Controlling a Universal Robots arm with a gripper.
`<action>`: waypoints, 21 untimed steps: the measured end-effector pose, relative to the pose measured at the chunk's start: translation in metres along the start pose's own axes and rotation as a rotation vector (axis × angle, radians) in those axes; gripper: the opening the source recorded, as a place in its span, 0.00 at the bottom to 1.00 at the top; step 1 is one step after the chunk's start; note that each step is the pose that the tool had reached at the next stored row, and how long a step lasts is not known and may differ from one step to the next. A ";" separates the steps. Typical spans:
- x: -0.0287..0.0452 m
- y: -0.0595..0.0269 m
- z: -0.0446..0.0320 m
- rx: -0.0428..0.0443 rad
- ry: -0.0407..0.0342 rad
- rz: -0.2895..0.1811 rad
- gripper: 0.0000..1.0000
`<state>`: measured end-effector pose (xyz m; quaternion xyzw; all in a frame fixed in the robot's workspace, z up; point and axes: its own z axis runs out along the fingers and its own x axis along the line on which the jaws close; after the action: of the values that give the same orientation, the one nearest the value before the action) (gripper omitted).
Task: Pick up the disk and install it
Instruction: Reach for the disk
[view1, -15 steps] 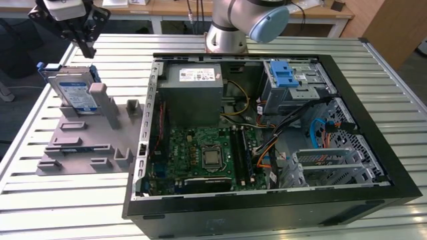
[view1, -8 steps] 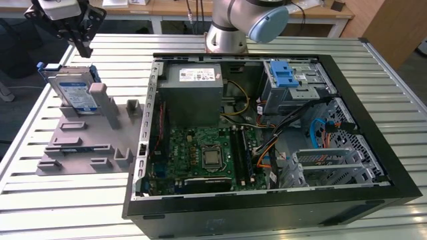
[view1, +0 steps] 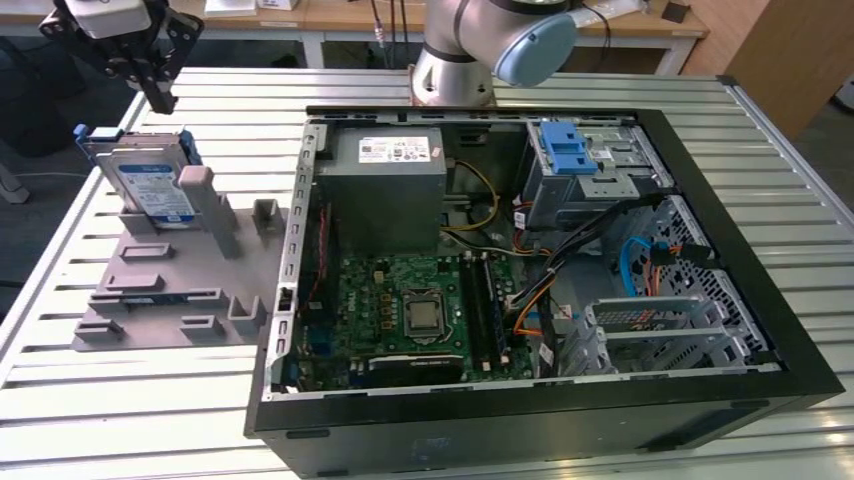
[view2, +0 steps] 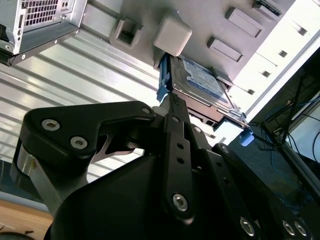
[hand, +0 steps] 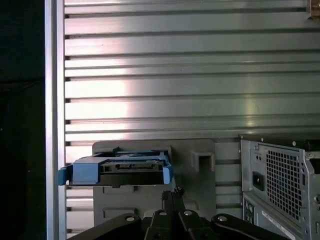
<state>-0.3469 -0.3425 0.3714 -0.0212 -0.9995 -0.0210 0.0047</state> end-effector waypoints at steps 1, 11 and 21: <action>0.0013 0.0005 0.0002 0.0000 0.0000 0.000 0.11; 0.0150 0.0045 0.0018 0.0000 0.0001 0.000 0.11; 0.0298 0.0067 0.0032 0.0000 0.0003 0.000 0.11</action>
<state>-0.3764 -0.3344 0.3688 -0.0211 -0.9995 -0.0210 0.0049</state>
